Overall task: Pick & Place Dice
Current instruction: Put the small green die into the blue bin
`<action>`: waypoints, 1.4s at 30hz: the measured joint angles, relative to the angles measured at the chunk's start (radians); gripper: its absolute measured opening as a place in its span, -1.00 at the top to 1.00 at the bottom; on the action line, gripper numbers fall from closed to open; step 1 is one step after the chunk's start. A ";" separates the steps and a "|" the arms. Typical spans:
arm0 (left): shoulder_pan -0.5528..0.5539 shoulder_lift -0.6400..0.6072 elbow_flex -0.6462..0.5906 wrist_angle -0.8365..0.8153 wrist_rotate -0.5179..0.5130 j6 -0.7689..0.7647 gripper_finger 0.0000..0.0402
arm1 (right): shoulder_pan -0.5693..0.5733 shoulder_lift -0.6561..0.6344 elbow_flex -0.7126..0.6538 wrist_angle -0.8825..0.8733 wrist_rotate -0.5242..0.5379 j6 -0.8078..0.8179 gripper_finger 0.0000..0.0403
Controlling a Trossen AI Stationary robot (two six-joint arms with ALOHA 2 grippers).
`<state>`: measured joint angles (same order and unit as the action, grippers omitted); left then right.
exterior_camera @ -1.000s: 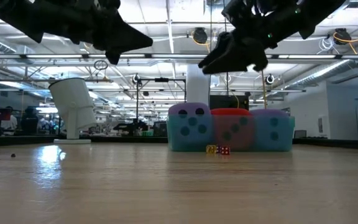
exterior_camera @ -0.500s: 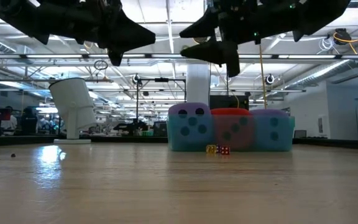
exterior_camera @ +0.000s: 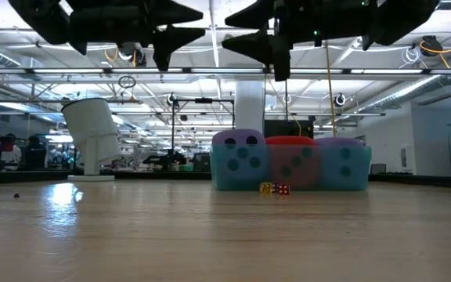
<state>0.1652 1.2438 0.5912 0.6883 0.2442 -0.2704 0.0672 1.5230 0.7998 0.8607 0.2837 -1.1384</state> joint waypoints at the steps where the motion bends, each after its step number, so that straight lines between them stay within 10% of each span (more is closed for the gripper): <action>1: 0.011 0.000 0.017 -0.025 0.007 0.004 0.12 | -0.004 0.000 0.000 0.000 0.003 0.000 -0.25; 10: 0.054 0.054 0.133 -0.156 0.015 0.079 -0.14 | -0.077 0.000 0.001 -0.093 0.045 0.066 -0.10; 23: 0.112 0.235 0.218 -0.155 0.058 0.052 0.35 | -0.125 -0.022 0.001 -0.168 0.106 0.087 -0.17; 34: 0.190 0.257 0.237 -0.139 0.115 0.014 -0.36 | -0.125 -0.074 -0.013 -0.172 0.089 0.079 -0.27; 42: 0.194 0.362 0.318 -0.144 0.118 0.055 -0.50 | -0.146 -0.083 -0.013 -0.252 0.171 0.103 -0.26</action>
<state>0.3592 1.6063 0.9090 0.5440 0.3627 -0.2157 -0.0788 1.4401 0.7868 0.6092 0.4549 -1.0355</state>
